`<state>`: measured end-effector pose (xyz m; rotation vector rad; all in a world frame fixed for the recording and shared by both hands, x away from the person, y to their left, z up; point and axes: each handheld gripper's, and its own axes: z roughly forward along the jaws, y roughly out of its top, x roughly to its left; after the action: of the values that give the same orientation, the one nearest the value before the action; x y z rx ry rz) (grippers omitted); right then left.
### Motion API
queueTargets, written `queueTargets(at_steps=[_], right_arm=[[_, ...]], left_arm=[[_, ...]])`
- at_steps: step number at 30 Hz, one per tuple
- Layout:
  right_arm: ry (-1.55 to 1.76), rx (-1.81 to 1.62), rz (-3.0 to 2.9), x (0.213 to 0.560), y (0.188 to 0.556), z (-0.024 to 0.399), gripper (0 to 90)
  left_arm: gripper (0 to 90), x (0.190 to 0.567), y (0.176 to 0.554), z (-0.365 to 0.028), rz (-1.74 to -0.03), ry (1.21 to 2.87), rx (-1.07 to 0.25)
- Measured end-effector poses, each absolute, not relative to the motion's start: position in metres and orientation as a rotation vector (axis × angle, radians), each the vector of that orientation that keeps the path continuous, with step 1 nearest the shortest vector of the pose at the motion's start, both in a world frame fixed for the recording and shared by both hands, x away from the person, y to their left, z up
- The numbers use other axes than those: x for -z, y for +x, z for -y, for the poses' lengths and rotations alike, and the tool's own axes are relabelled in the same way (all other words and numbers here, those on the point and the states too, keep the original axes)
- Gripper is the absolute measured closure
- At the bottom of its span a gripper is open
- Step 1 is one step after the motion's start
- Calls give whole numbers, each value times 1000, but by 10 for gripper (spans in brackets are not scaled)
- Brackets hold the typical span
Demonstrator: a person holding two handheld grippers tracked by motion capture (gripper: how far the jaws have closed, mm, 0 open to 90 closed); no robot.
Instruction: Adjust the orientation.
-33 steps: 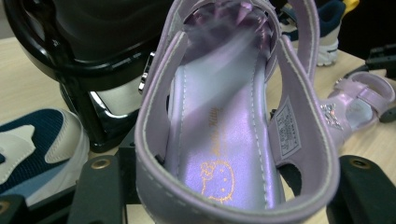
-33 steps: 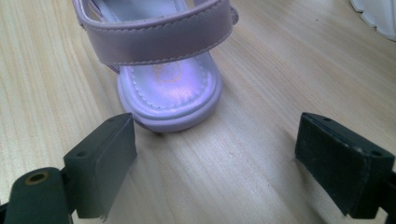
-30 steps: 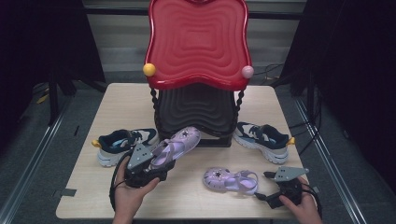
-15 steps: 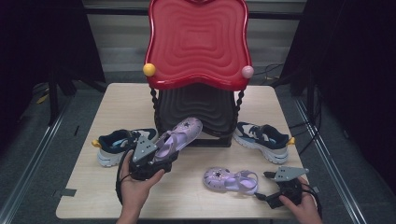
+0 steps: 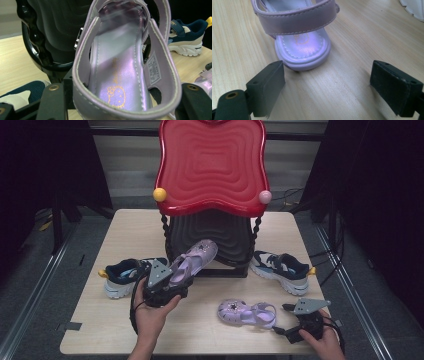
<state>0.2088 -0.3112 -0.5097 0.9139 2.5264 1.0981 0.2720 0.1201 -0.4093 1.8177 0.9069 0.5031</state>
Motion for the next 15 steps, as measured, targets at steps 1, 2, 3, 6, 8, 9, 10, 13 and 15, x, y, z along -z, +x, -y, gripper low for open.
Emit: queueTargets(at_steps=[1, 2, 3, 6, 8, 9, 10, 13, 15], right_arm=[[914, -1098, -2526, 510, 209, 311, 117], [914, -1098, -2526, 510, 209, 311, 117], [914, -1098, -2526, 510, 209, 311, 117], [913, -1098, -2526, 510, 209, 311, 117], [914, -1098, -2526, 510, 209, 311, 117], [914, -1098, -2527, 510, 209, 311, 117], [914, -1098, -2527, 510, 209, 311, 117], [914, -1098, -2526, 510, 209, 311, 117], [914, -1098, -2526, 510, 209, 311, 117]], left_arm=[[373, 408, 273, -118, -912, 1816, -513], [373, 408, 273, -118, -912, 1816, -513], [373, 408, 274, -118, -915, 1817, -515], [373, 406, 276, -115, -924, 1807, -531], [373, 406, 277, -114, -928, 1799, -531], [373, 406, 278, -112, -932, 1794, -539], [373, 406, 278, -112, -932, 1794, -539], [374, 406, 280, -111, -940, 1783, -562], [373, 406, 281, -110, -941, 1781, -572]])
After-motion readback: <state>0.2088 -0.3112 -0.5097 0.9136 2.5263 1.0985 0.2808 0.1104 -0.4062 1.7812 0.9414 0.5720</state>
